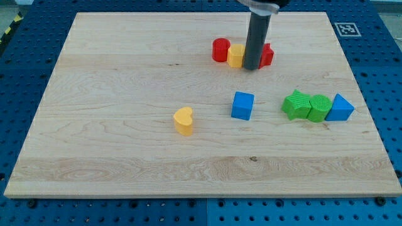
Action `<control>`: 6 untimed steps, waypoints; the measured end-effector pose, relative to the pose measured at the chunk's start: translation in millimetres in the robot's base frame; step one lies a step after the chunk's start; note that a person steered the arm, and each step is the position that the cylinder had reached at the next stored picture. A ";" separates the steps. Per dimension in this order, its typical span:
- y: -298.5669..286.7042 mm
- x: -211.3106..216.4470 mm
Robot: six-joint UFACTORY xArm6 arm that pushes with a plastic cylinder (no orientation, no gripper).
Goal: Place your hand at the top center of the board
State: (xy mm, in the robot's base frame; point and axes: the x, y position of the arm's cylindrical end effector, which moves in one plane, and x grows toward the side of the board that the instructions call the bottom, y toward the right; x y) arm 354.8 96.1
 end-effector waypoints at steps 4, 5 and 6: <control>-117.4 4.9; -156.1 -64.2; -138.4 -115.6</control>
